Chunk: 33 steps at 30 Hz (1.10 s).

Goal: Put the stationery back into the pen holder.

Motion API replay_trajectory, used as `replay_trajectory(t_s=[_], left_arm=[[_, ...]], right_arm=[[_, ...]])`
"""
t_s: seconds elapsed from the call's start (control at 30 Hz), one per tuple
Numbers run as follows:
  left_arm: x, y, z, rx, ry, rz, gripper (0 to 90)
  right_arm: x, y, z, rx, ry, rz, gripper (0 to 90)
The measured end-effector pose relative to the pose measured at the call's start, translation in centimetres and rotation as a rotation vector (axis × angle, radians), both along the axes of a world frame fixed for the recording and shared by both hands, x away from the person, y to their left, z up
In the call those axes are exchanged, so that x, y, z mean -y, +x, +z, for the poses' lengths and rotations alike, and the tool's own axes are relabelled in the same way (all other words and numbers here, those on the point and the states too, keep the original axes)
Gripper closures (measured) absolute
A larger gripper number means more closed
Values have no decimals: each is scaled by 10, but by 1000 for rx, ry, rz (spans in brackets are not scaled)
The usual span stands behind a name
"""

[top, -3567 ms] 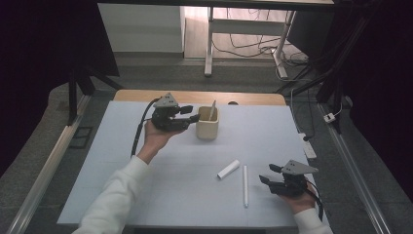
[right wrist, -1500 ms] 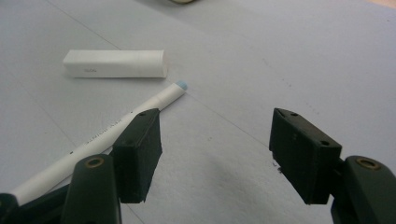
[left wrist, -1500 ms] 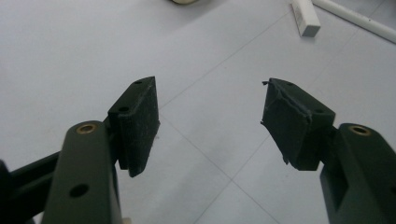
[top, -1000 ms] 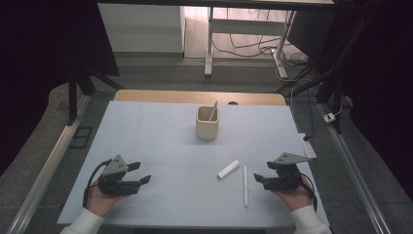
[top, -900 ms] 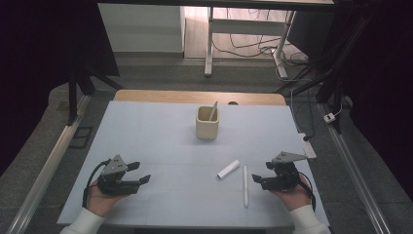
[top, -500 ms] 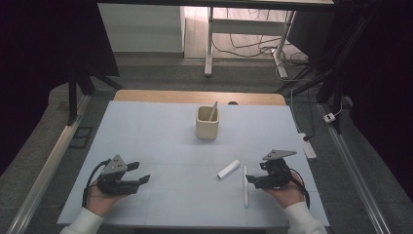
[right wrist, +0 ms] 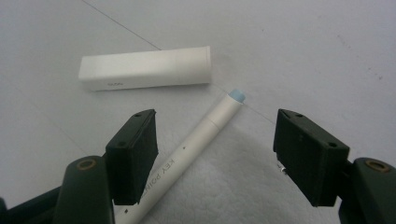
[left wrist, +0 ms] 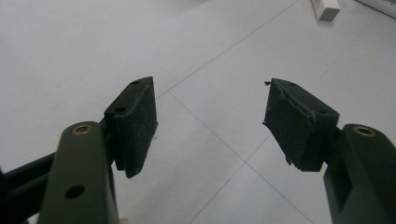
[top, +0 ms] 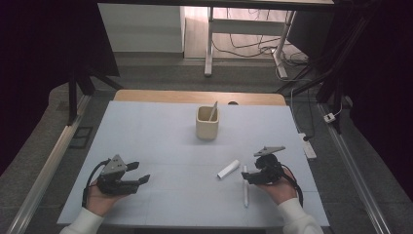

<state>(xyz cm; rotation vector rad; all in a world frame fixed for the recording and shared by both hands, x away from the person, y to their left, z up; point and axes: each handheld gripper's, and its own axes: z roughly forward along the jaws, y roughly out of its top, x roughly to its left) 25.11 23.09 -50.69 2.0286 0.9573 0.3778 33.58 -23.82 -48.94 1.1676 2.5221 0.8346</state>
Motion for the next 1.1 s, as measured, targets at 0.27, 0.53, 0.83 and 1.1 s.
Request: replay_trajectory(t_s=[0.27,0.53,0.83,1.1], left_arm=[[-1,0,0,-1,0,0,334],[-1,0,0,2,5,3,334],[-3,0,0,2,3,7,334],[-4,-1,0,4,4,7,334]], right_arm=[[-12,5,-6,-37,-50,-6,332],[-21,11,-10,-49,-96,-4,408],[-29,13,-14,-72,-158,-18,497],[-28,15,-11,-90,-177,-55,730]])
